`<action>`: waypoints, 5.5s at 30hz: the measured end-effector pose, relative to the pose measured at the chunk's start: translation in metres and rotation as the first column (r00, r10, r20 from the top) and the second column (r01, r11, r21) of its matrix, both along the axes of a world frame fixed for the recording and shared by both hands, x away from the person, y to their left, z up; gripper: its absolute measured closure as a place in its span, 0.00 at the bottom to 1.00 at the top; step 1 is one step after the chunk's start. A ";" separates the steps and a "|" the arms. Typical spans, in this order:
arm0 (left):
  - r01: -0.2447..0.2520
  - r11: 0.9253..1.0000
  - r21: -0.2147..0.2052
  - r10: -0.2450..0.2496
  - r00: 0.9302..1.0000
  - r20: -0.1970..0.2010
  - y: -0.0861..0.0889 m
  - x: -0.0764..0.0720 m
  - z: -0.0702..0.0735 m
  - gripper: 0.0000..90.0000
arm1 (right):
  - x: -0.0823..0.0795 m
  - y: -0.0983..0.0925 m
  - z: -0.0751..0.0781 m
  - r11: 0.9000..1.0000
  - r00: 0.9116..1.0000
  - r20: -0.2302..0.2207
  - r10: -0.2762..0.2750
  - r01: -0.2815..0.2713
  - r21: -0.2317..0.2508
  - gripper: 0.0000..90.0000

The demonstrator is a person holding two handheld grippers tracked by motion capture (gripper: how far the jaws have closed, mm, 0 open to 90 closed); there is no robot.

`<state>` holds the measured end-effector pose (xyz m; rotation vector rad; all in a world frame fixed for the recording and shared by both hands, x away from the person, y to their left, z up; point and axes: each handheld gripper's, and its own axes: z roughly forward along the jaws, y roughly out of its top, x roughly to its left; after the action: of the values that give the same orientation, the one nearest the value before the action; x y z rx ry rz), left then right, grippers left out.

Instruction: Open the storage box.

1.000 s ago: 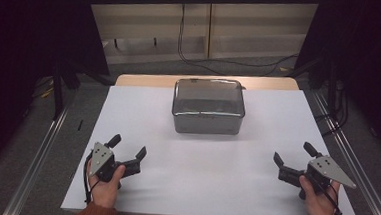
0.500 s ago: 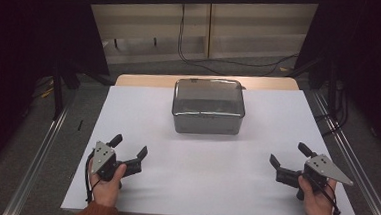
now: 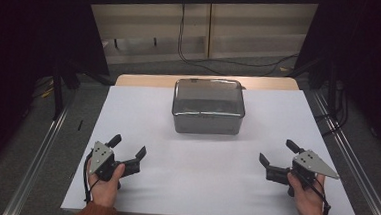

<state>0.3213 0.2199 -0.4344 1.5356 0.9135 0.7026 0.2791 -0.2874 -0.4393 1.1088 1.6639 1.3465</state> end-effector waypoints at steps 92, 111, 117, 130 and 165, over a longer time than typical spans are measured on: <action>0.039 0.999 0.023 -0.039 0.999 -0.013 -0.005 0.005 -0.001 0.04 | 0.091 0.151 0.029 0.709 0.926 0.208 0.316 -0.085 -0.700 0.24; 0.032 0.999 0.029 -0.031 0.999 -0.037 -0.004 0.007 -0.002 0.03 | 0.099 0.164 0.013 0.480 0.906 0.219 0.362 0.020 -0.877 0.55; 0.049 0.998 0.033 -0.047 0.998 -0.042 -0.005 0.007 -0.002 0.05 | 0.101 0.165 0.011 0.442 0.907 0.216 0.362 0.037 -0.896 0.65; 0.062 0.998 0.031 -0.060 0.997 -0.047 -0.006 0.010 -0.001 0.08 | 0.103 0.168 0.006 0.403 0.904 0.209 0.372 0.046 -0.914 0.78; 0.194 0.980 0.047 -0.191 0.980 -0.060 -0.037 0.025 0.003 0.02 | 0.105 0.166 0.026 0.426 0.888 0.246 0.388 0.064 -0.902 0.86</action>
<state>0.3463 0.1832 -0.4316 1.6718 0.7800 0.5506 0.3838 -0.1215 -0.4135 -0.0299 1.7746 0.4960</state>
